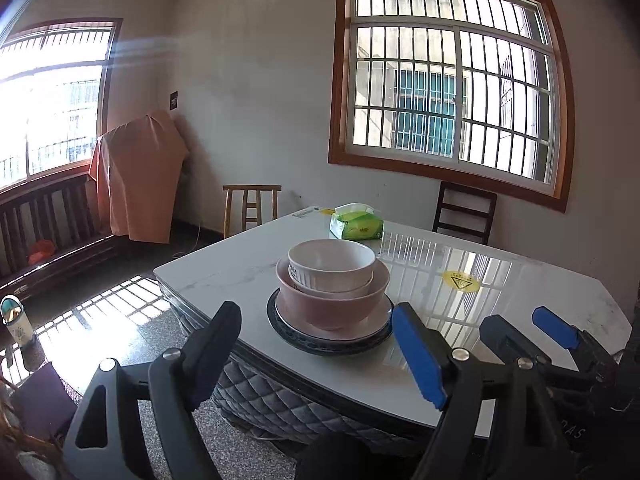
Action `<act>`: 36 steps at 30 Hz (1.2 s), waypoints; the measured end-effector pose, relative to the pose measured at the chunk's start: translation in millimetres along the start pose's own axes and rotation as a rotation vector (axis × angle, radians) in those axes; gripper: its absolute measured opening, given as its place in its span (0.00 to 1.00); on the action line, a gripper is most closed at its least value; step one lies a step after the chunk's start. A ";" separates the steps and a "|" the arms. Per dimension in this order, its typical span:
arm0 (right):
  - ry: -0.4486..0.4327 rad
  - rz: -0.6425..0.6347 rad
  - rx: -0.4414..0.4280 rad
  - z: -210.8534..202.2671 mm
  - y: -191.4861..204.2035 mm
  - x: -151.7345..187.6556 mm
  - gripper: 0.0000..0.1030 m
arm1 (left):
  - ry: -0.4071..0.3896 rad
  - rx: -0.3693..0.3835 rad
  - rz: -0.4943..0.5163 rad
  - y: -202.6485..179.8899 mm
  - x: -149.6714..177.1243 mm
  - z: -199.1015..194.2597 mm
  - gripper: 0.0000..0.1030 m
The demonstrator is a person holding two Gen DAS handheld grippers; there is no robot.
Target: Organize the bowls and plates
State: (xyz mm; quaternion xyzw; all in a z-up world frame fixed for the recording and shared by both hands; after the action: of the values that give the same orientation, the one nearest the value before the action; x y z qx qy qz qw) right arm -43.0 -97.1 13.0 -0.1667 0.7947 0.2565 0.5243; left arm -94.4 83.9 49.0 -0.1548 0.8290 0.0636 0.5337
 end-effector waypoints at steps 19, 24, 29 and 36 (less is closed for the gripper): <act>0.017 -0.013 -0.011 -5.3 5.4 3.7 1.00 | -0.036 0.030 0.002 2.2 -1.8 -22.4 0.80; 0.016 -0.013 -0.013 -5.8 5.2 3.9 1.00 | -0.043 0.025 0.012 -1.8 -3.7 -27.4 0.80; 0.011 -0.004 -0.009 -7.9 3.1 3.1 1.00 | -0.044 0.022 0.010 -3.4 -5.8 -28.3 0.80; 0.009 0.010 -0.006 -9.9 -0.9 4.0 1.00 | -0.034 0.014 0.006 -4.4 -6.8 -26.4 0.80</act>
State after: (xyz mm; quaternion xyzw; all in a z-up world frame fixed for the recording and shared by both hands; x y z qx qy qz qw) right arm -51.5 -103.5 12.3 -0.1653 0.7970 0.2607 0.5191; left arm -113.2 73.9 66.6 -0.1475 0.8208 0.0619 0.5484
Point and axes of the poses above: each gripper's, at about its wrist camera, not at the fingertips, and z roughly the way its jaws point, y to its left, x to its underside, the point moved 1 cm from there along z, roughly the way its jaws point, and after that the axes turned 3 degrees about y, right-handed, at the moved point
